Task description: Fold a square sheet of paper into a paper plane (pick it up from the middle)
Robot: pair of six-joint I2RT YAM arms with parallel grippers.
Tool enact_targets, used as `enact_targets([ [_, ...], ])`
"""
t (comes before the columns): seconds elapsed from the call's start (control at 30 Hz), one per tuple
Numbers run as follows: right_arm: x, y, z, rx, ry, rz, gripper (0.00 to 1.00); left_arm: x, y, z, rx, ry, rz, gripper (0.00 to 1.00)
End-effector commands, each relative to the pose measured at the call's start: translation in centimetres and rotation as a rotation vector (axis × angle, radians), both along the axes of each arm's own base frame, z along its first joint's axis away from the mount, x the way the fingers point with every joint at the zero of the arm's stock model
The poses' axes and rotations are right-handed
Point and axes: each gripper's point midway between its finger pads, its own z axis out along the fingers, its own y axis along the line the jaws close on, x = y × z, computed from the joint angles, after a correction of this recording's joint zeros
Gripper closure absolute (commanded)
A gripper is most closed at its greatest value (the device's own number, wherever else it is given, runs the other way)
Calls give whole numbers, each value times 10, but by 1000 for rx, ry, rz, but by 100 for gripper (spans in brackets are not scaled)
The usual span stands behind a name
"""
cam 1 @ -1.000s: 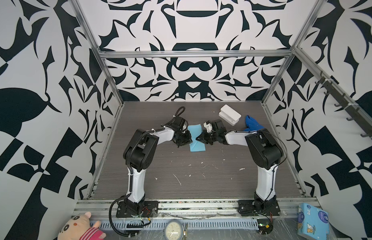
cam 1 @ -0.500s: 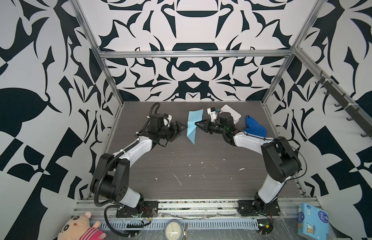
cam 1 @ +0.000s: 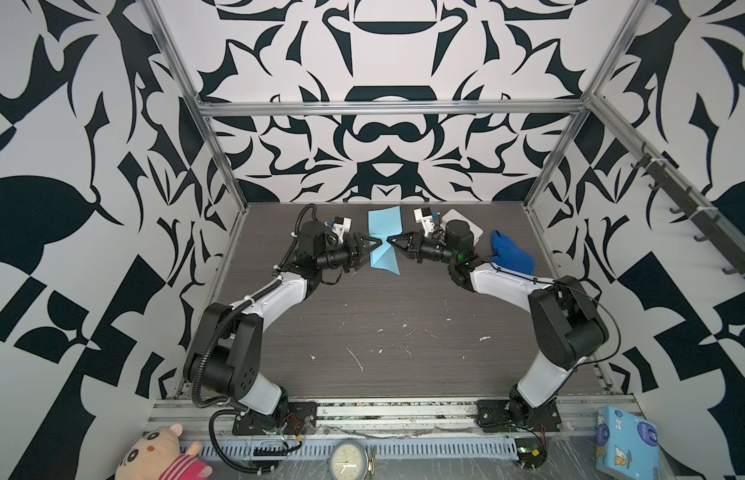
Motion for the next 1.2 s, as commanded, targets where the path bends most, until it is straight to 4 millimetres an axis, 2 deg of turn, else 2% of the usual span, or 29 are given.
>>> enact_targets([
  [0.0, -6, 1, 42, 39, -109, 40, 100, 4, 0, 15, -37, -43, -2, 51],
  [0.2, -7, 2, 37, 31, -97, 46, 100, 6, 1, 14, -34, -50, 8, 73],
  [0.5, -6, 1, 36, 16, -98, 45, 100, 9, 3, 4, -11, -30, 17, 86],
  [0.53, -7, 1, 35, 5, -98, 42, 96, 9, 4, 3, -5, -28, 20, 88],
  [0.6, -5, -4, 31, -30, -99, 23, 83, 10, 6, -2, 17, -22, 25, 90],
  [0.7, 0, -20, 20, -115, -99, -47, 64, 9, 12, -13, 82, -11, 40, 92],
  [0.8, 7, -48, 5, -234, -99, -157, 48, 6, 27, -38, 265, 13, 72, 93],
  [0.83, 9, -57, -3, -287, -95, -193, 47, 4, 37, -50, 362, 29, 91, 94],
  [1.0, 7, -86, -24, -493, -94, -290, 46, -5, 103, -92, 935, 75, 179, 94],
  [1.07, 7, -95, -28, -534, -92, -322, 46, -7, 129, -101, 1187, 81, 195, 94],
  [1.17, 7, -101, -32, -560, -91, -348, 46, -11, 158, -108, 1493, 112, 186, 94],
])
